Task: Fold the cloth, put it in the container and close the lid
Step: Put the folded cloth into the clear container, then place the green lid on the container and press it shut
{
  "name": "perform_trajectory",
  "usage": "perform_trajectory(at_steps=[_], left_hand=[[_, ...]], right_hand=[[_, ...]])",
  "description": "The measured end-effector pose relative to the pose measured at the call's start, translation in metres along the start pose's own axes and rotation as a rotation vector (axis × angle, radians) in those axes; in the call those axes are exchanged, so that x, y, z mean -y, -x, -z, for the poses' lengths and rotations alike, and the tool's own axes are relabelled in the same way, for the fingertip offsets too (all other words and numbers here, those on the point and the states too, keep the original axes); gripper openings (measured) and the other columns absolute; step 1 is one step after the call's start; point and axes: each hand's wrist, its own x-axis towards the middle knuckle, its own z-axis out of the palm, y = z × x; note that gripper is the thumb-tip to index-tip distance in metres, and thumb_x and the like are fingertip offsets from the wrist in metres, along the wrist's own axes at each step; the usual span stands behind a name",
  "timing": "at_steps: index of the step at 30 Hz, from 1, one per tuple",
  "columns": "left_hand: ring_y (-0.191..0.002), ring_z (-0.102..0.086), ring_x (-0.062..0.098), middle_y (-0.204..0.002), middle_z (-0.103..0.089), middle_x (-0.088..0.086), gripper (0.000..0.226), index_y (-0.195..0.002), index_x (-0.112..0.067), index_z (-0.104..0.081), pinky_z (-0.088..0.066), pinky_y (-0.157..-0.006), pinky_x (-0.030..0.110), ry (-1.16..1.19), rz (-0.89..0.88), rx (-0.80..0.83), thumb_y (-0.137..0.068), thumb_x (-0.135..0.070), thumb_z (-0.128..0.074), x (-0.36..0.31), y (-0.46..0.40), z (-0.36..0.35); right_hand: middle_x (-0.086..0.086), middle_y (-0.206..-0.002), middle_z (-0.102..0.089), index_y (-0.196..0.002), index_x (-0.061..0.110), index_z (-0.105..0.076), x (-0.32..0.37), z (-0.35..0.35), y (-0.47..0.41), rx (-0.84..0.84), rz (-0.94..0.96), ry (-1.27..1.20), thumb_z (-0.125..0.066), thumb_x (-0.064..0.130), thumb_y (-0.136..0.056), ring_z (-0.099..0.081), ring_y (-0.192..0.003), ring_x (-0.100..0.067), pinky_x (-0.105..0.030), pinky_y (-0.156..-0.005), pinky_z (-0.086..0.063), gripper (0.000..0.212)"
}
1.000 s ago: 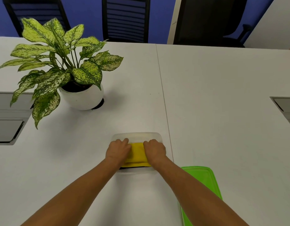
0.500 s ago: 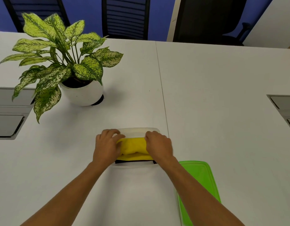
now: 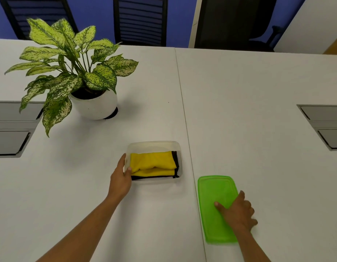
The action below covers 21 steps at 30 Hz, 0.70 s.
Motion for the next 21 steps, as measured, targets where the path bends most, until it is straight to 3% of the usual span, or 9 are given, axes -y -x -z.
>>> perform_trajectory(at_steps=[5, 9, 12, 17, 19, 21], left_hand=[[-0.131, -0.045, 0.039, -0.155, -0.034, 0.011, 0.057, -0.152, -0.036, -0.012, -0.044, -0.102, 0.059, 0.024, 0.025, 0.066, -0.099, -0.043, -0.034, 0.000, 0.005, 0.001], [-0.122, -0.052, 0.039, -0.149, -0.041, 0.016, 0.057, -0.152, -0.037, -0.011, -0.049, -0.097, 0.057, -0.020, 0.006, 0.104, -0.101, -0.037, -0.035, 0.001, 0.003, 0.003], [-0.096, -0.057, 0.033, -0.127, -0.054, 0.017, 0.057, -0.153, -0.035, -0.011, -0.057, -0.082, 0.052, -0.052, -0.016, 0.106, -0.101, -0.036, -0.035, -0.002, 0.003, 0.003], [-0.098, -0.053, 0.026, -0.118, -0.045, 0.002, 0.058, -0.153, -0.032, -0.009, -0.061, -0.074, 0.046, -0.038, -0.014, 0.124, -0.101, -0.035, -0.034, -0.006, 0.003, 0.004], [-0.098, -0.055, 0.025, -0.117, -0.047, 0.003, 0.057, -0.153, -0.032, -0.009, -0.061, -0.074, 0.045, -0.022, -0.007, 0.130, -0.102, -0.035, -0.033, -0.007, 0.003, 0.006], [-0.096, -0.057, 0.027, -0.115, -0.048, 0.005, 0.055, -0.153, -0.031, -0.010, -0.061, -0.074, 0.045, -0.017, -0.001, 0.130, -0.102, -0.035, -0.032, -0.006, 0.000, 0.007]], right_hand=[[-0.020, -0.137, -0.038, -0.148, 0.014, -0.005, 0.007, 0.005, -0.006, 0.073, 0.072, 0.095, -0.070, 0.066, -0.068, -0.038, -0.127, -0.037, -0.049, -0.098, -0.041, 0.116], [-0.018, -0.135, -0.040, -0.147, 0.010, -0.011, 0.020, 0.019, -0.008, 0.068, 0.135, 0.093, -0.077, 0.064, -0.062, -0.042, -0.124, -0.035, -0.044, -0.093, -0.044, 0.120], [-0.017, -0.133, -0.044, -0.145, 0.013, -0.023, 0.041, 0.032, -0.008, 0.040, 0.204, -0.035, -0.081, 0.045, -0.069, -0.049, -0.119, -0.036, -0.045, -0.089, -0.046, 0.101], [-0.010, -0.117, -0.062, -0.130, 0.023, -0.048, 0.100, 0.064, 0.004, -0.081, 0.409, -0.045, -0.064, 0.021, -0.083, -0.059, -0.103, -0.035, -0.038, -0.081, -0.047, 0.050], [-0.010, -0.109, -0.063, -0.124, 0.022, -0.055, 0.125, 0.075, 0.015, -0.202, 0.518, -0.073, -0.055, 0.010, -0.085, -0.061, -0.094, -0.035, -0.036, -0.071, -0.044, 0.041], [-0.012, -0.103, -0.061, -0.121, 0.017, -0.060, 0.148, 0.079, 0.030, -0.308, 0.676, -0.144, -0.049, -0.004, -0.082, -0.061, -0.085, -0.035, -0.033, -0.062, -0.040, 0.045]])
